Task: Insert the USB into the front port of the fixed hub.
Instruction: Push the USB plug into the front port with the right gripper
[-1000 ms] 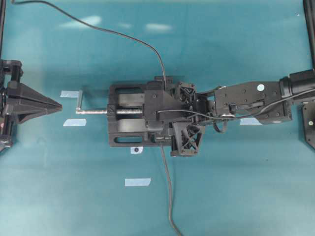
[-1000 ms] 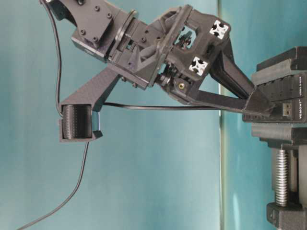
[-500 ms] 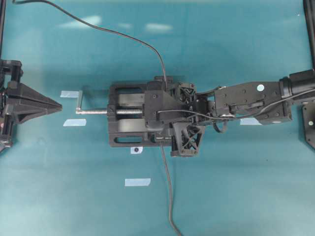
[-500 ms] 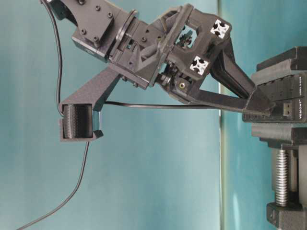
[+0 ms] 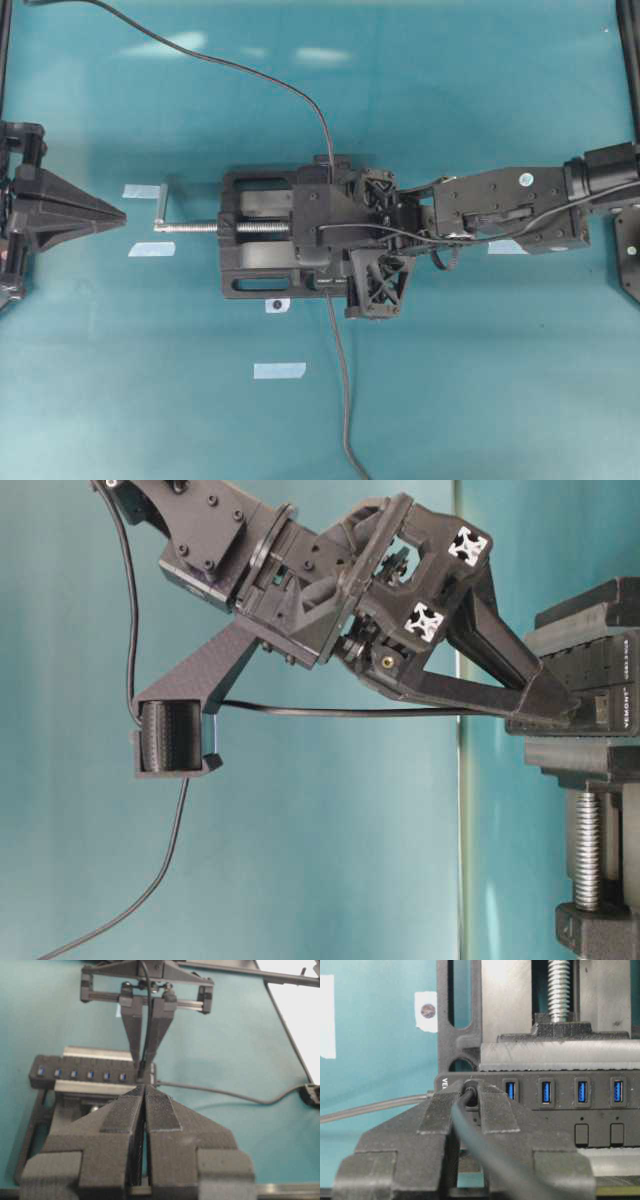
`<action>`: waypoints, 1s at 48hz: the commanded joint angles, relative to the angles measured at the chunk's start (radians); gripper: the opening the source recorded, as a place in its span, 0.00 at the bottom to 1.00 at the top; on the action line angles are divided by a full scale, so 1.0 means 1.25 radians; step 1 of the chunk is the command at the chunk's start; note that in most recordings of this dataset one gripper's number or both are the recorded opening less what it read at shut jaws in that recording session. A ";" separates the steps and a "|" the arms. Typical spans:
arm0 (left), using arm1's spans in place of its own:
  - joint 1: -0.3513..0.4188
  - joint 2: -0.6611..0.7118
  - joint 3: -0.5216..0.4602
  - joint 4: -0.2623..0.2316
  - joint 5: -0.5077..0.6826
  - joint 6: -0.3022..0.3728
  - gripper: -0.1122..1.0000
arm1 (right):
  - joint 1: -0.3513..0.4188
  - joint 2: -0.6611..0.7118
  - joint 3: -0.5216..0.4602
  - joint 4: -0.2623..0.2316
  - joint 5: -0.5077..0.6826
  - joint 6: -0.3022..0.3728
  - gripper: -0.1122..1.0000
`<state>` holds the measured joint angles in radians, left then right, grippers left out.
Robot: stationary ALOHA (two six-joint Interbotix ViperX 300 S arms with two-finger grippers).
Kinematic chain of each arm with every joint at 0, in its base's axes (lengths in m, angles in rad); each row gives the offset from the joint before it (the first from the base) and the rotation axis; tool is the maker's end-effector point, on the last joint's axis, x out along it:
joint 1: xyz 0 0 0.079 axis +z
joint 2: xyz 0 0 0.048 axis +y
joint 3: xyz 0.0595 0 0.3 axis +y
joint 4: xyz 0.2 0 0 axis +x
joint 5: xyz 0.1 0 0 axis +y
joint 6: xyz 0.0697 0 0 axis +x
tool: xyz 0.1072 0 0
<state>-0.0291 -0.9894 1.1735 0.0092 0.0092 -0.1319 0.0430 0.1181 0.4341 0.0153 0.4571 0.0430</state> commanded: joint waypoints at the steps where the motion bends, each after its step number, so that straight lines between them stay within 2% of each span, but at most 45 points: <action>1: -0.001 0.005 -0.011 0.002 -0.005 -0.001 0.10 | 0.002 -0.002 0.002 0.002 0.004 0.011 0.19; 48: -0.001 0.005 -0.010 0.002 -0.005 -0.001 0.10 | 0.001 0.006 0.000 0.005 0.031 0.009 0.17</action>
<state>-0.0291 -0.9894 1.1735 0.0092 0.0092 -0.1319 0.0414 0.1304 0.4341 0.0184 0.4786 0.0430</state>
